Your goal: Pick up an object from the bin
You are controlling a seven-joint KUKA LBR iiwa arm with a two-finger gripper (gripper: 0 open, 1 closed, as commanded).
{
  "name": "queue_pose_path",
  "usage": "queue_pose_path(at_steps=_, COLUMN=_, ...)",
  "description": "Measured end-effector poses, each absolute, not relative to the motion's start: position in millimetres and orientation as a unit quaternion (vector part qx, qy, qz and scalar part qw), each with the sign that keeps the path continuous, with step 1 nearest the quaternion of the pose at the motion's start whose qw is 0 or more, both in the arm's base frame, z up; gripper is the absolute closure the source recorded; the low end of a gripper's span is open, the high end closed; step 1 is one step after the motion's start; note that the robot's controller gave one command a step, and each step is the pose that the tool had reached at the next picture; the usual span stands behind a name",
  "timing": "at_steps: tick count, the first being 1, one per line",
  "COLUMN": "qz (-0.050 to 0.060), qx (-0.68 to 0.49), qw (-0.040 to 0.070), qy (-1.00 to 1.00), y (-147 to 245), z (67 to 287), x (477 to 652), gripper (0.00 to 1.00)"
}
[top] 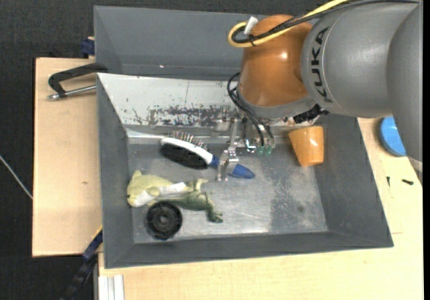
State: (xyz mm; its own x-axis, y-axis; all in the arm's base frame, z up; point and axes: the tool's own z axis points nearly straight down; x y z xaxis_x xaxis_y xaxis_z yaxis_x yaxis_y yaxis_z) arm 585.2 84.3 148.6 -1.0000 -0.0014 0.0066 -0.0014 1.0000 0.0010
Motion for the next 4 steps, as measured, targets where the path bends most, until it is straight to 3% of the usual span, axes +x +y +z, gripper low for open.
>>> queue_pose_path(at_steps=1, qz=-0.001, qx=-0.057, qw=-0.003, qy=-0.998, y=82.9, z=71.8, x=592.4, gripper=0.0)
queue_pose_path(at_steps=2, qz=-0.002, qx=-0.058, qw=-0.009, qy=-0.998, y=82.6, z=75.9, x=595.6, gripper=1.0)
queue_pose_path(at_steps=3, qz=-0.002, qx=-0.056, qw=0.0, qy=-0.998, y=84.1, z=72.7, x=590.7, gripper=0.0)
queue_pose_path(at_steps=4, qz=-0.003, qx=-0.057, qw=-0.009, qy=-0.998, y=83.5, z=76.0, x=595.5, gripper=1.0)
